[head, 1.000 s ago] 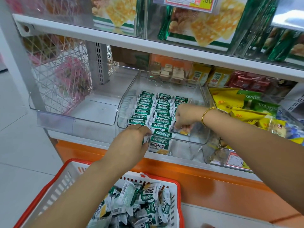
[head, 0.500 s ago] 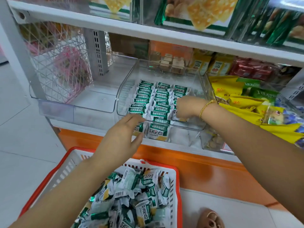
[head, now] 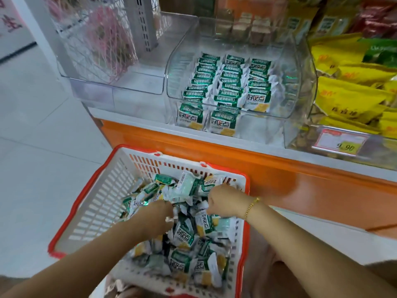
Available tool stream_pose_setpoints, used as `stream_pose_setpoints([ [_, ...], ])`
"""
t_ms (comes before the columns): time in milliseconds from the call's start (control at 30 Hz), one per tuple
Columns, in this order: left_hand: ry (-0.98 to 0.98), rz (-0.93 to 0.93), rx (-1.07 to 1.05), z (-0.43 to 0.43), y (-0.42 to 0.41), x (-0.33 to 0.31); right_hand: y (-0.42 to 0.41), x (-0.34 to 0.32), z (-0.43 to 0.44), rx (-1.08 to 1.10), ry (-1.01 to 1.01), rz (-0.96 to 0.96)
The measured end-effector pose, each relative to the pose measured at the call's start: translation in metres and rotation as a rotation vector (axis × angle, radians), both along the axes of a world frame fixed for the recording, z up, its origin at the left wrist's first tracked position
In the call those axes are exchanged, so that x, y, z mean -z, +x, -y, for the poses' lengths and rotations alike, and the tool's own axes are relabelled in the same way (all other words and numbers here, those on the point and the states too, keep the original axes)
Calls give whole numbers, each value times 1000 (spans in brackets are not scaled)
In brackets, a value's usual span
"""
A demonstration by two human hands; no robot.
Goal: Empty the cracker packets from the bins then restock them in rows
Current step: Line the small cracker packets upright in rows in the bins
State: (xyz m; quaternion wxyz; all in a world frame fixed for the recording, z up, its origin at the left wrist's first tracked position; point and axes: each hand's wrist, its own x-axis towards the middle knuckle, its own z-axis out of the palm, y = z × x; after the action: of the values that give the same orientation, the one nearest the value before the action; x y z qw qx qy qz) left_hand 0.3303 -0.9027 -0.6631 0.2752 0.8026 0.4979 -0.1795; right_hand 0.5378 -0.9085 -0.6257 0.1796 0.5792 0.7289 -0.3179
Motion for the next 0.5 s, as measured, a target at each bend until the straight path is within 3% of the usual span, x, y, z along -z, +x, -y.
stream_pose_setpoints([
  [100,-148,-130,-38,17,-26,29,4,51,14,-22,-76,113],
  [200,-180,-138,-84,27,-40,44,5,66,25,-122,-140,273],
  [367,-66,103,-245,42,-19,60,5,72,28,-286,-151,397],
  [500,-49,267,-341,53,12,74,8,68,28,-254,-94,366],
])
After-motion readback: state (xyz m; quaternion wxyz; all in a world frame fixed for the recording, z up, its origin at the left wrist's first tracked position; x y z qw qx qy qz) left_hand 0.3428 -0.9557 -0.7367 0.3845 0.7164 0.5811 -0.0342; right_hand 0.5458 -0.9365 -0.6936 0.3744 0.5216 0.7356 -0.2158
